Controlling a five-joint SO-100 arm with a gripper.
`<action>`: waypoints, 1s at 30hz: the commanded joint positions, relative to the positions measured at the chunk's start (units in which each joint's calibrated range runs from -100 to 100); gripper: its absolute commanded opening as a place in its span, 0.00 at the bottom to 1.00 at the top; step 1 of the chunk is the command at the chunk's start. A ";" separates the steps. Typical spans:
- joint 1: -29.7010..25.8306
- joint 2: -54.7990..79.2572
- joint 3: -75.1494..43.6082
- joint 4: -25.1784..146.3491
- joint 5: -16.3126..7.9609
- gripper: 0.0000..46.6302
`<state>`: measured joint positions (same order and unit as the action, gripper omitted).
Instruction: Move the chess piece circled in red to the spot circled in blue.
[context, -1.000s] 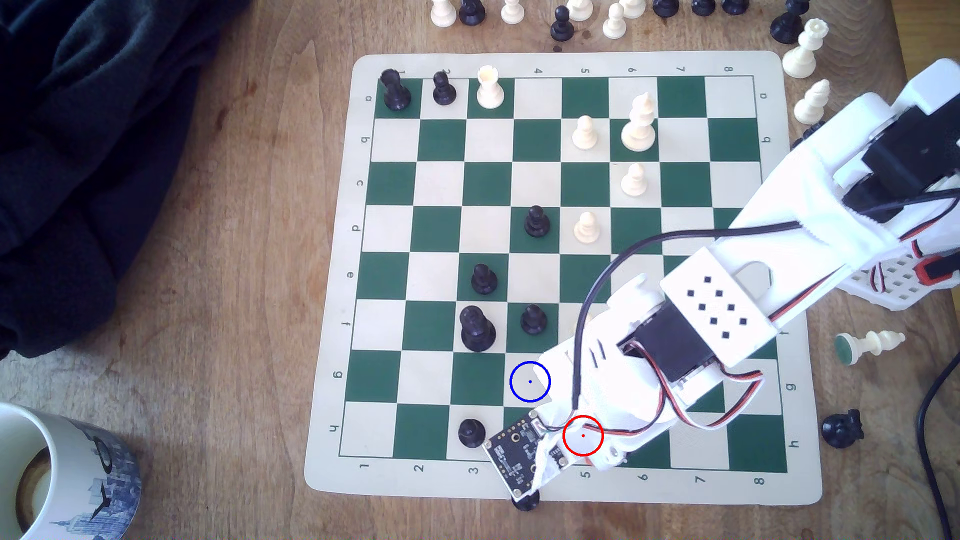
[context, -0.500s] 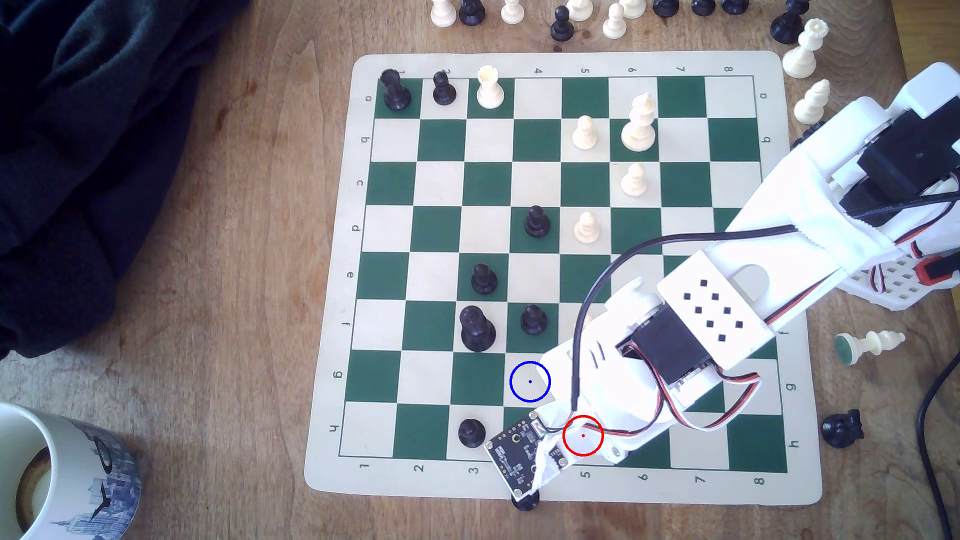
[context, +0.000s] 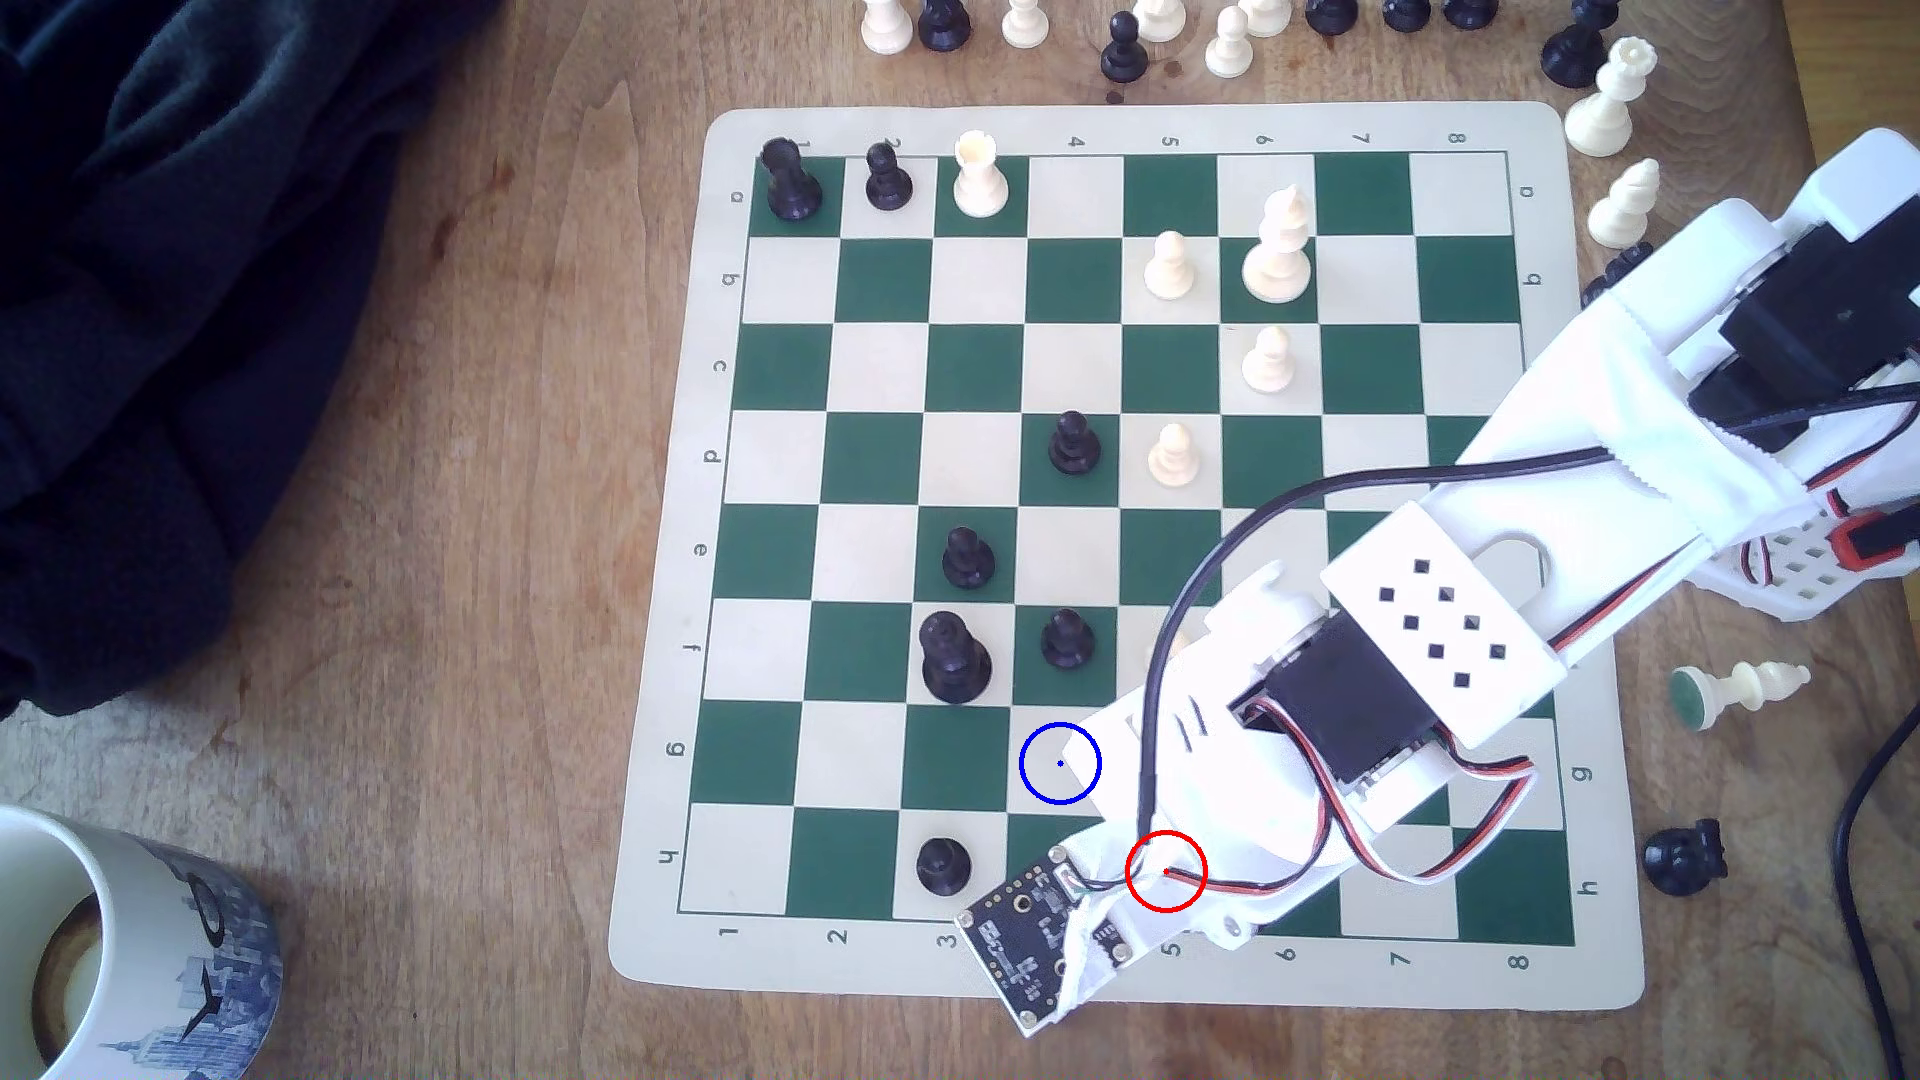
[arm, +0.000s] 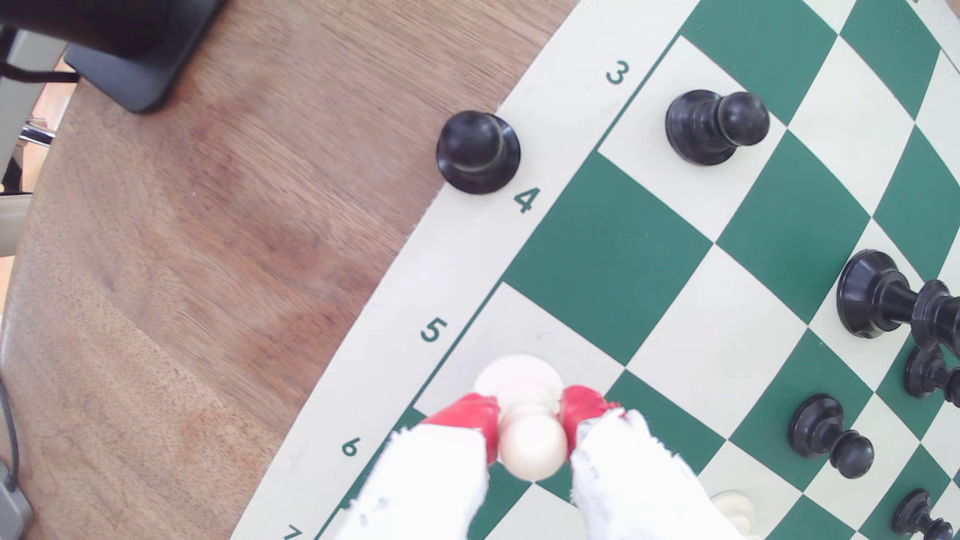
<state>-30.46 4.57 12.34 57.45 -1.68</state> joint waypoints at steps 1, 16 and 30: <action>3.20 -5.67 -5.26 0.21 -0.05 0.04; 9.22 0.10 -3.90 -4.54 0.93 0.04; 9.69 5.11 -4.45 -5.85 1.56 0.04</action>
<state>-21.02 10.43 11.70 52.51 -0.42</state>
